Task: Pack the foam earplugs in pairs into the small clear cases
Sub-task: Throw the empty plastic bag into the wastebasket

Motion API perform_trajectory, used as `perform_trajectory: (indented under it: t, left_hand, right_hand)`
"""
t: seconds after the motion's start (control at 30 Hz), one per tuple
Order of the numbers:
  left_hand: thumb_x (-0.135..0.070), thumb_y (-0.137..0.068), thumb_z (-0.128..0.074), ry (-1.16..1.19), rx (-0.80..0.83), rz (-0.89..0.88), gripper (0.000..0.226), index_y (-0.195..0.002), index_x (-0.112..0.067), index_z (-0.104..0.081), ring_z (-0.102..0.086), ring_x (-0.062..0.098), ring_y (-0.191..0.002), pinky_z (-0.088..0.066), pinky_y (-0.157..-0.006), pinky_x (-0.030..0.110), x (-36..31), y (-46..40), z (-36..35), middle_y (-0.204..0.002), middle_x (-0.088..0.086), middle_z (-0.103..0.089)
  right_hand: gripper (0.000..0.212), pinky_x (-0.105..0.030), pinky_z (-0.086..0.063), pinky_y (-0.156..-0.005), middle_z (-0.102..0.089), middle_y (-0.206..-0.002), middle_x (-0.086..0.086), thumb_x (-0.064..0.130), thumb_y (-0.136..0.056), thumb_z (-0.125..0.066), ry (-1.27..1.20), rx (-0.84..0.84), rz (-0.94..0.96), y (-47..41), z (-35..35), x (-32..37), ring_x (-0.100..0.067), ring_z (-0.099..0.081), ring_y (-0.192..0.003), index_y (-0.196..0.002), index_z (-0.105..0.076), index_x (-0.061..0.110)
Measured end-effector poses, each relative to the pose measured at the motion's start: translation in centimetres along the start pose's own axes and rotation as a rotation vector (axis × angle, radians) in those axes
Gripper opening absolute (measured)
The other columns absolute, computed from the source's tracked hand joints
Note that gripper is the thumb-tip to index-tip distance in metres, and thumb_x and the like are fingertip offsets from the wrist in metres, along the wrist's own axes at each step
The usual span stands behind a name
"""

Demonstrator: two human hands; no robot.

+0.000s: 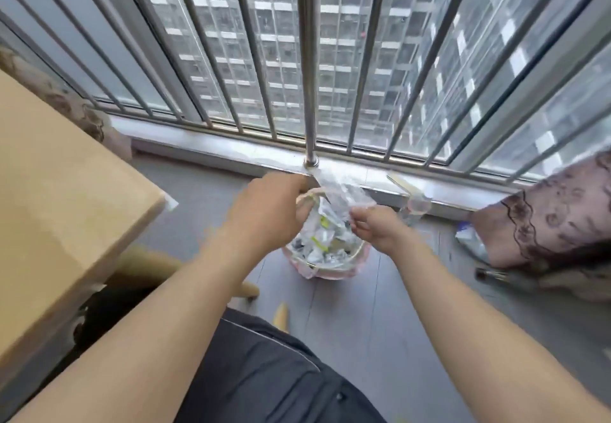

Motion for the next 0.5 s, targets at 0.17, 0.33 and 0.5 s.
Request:
perform_trajectory:
  t: [0.17,0.33,0.5]
  left_hand:
    - [-0.043,-0.092,-0.062,0.104,0.116,0.150,0.020,-0.105,-0.029,-0.066,-0.067,0.020,-0.091,-0.054,-0.078,0.036,3.5,0.9,-5.2,-0.094,-0.008,-0.071]
    - [-0.044,-0.090,-0.061,0.155,0.177,0.168,0.022,-0.104,-0.029,-0.068,-0.067,0.018,-0.088,-0.055,-0.076,0.036,4.3,1.3,-7.4,-0.090,-0.010,-0.071]
    - [-0.042,-0.091,-0.061,0.194,0.210,0.135,0.022,-0.106,-0.027,-0.068,-0.067,0.019,-0.090,-0.055,-0.080,0.038,3.9,1.4,-7.7,-0.094,-0.007,-0.071]
  right_hand:
    - [0.051,-0.020,-0.056,-0.044,-0.063,-0.087,-0.014,-0.009,-0.090,-0.065,-0.170,-0.146,-0.185,-4.8,0.0,-6.8,-0.013,-0.066,-0.051,-0.126,-0.043,0.020]
    - [0.031,-0.022,-0.055,-0.040,-0.066,-0.103,-0.015,0.007,-0.101,-0.059,0.026,-0.139,-0.352,-4.3,-1.7,-9.3,-0.015,-0.074,-0.063,-0.129,-0.047,0.011]
    - [0.018,-0.032,-0.058,-0.085,-0.059,-0.083,-0.007,0.015,-0.100,-0.051,0.968,-0.125,-0.089,-5.1,-1.4,-8.5,-0.018,-0.075,-0.082,-0.084,-0.057,0.010]
Point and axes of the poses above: each hand's wrist, its own y-axis away from the middle knuckle, its own z-axis out of the back of the hand, x = y × z, the point moved 2 cm from there along -y, towards the middle knuckle
